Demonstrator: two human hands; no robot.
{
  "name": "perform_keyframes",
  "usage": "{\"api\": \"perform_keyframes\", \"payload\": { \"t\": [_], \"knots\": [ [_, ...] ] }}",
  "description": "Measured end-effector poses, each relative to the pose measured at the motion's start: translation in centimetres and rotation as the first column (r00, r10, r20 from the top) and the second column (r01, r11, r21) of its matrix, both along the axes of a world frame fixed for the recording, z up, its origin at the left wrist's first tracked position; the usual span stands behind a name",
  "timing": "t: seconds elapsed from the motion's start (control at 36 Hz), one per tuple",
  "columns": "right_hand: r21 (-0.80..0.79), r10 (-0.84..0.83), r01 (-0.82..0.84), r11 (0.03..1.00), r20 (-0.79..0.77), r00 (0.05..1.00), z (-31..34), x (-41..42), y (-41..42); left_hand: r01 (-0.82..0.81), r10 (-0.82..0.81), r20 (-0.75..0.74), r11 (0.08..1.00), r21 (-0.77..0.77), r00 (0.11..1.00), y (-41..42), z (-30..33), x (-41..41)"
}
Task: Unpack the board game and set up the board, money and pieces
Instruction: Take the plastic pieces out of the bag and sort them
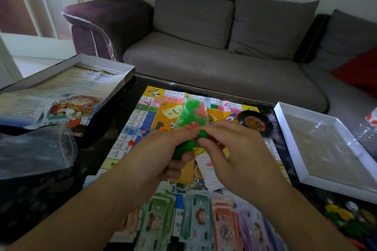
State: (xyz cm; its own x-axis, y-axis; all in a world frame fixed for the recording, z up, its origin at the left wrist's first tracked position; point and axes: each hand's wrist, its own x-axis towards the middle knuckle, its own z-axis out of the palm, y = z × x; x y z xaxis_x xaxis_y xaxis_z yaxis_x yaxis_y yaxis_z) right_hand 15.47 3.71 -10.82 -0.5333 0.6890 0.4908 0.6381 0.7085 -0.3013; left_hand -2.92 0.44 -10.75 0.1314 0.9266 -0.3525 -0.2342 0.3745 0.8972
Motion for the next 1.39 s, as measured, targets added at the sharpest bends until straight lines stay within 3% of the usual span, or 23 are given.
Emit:
{"api": "perform_keyframes", "payload": {
  "t": [0.33, 0.53, 0.69, 0.86, 0.92, 1.03, 1.08, 1.22, 1.39],
  "knots": [
    [0.034, -0.012, 0.012, 0.999, -0.003, 1.000, -0.4, -0.2, -0.2, 0.034, -0.010, 0.313, 0.997, -0.073, 0.950, -0.3, -0.3, 0.7],
    [-0.029, 0.028, -0.034, 0.999, -0.207, 0.978, -0.2, -0.7, -0.8, 0.030, -0.019, 0.385, 0.999, -0.021, 0.923, -0.4, -0.1, 0.9],
    [-0.071, 0.040, -0.062, 0.996, -0.282, 0.959, -0.1, -1.0, -1.1, -0.005, 0.008, 0.379, 1.000, -0.009, 0.925, -0.6, -0.3, 0.8],
    [0.039, 0.014, -0.009, 0.999, -0.112, 0.994, -0.6, -1.0, -1.1, -0.002, -0.001, 0.349, 1.000, 0.009, 0.937, -0.8, -0.3, 0.9],
    [-0.023, 0.023, -0.028, 0.999, -0.202, 0.979, -0.4, -1.1, -1.3, -0.012, 0.007, 0.353, 1.000, 0.011, 0.936, -0.8, -0.2, 0.9],
    [-0.312, -0.023, -0.136, 0.940, -0.457, 0.889, 0.6, -1.1, -1.4, -0.029, 0.020, 0.363, 0.999, 0.019, 0.932, -0.9, 0.0, 1.0],
    [-0.364, -0.049, -0.164, 0.917, -0.511, 0.858, 0.9, -1.1, -1.2, -0.033, 0.024, 0.357, 0.999, 0.018, 0.934, -0.9, 0.0, 1.0],
    [-0.366, -0.068, -0.140, 0.920, -0.500, 0.863, 0.7, -1.1, -1.1, -0.037, 0.024, 0.323, 0.999, 0.034, 0.946, -0.8, 0.0, 0.9],
    [-0.260, 0.009, -0.135, 0.956, -0.432, 0.902, 0.5, -0.9, -1.0, -0.026, 0.011, 0.262, 0.998, 0.055, 0.965, -0.8, -0.1, 0.7]
  ]
}}
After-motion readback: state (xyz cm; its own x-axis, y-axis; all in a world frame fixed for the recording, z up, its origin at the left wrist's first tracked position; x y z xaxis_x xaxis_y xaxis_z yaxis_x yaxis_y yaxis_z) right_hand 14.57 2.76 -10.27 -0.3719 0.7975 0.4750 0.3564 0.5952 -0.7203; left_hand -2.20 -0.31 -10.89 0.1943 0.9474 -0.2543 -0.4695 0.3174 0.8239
